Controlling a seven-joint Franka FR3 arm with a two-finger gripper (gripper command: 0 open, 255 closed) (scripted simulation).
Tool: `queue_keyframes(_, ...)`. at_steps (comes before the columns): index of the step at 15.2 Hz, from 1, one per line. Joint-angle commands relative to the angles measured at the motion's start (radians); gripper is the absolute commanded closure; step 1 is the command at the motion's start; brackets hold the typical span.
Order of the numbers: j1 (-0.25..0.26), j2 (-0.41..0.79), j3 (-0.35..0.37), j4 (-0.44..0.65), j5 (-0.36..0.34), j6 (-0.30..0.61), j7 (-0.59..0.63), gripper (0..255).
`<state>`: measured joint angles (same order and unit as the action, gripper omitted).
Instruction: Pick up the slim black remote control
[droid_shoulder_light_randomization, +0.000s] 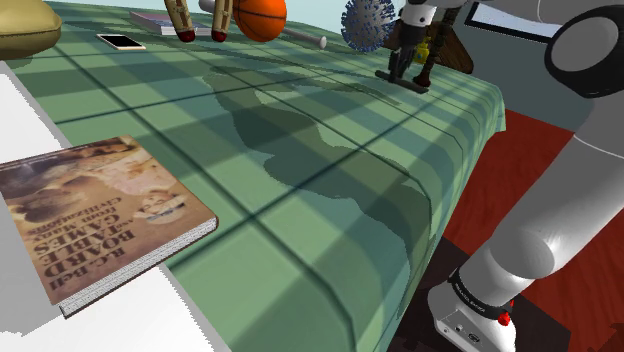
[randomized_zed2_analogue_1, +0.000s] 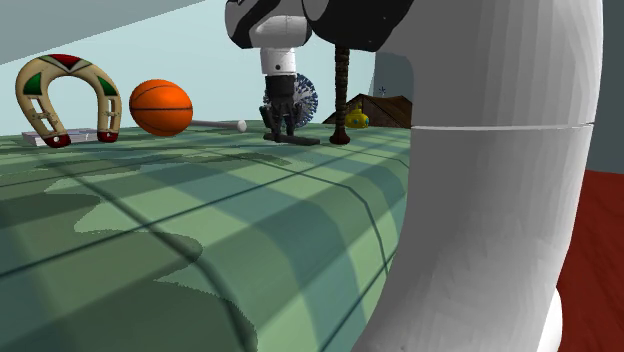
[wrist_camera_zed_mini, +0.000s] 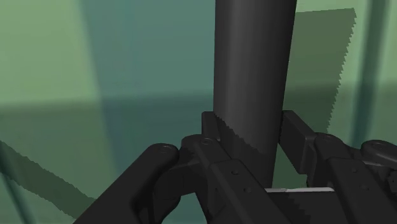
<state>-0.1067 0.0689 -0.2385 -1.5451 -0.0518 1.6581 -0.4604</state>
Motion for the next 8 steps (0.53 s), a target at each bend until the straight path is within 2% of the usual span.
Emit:
queue_keyframes(1,-0.001,0.007,0.0,0.037,0.002,-0.03,-0.003,255)
queue_keyframes(6,-0.004,0.03,-0.002,0.135,0.008,-0.106,-0.01,255)
queue_keyframes(8,-0.004,0.031,-0.002,0.138,0.008,-0.108,-0.011,255)
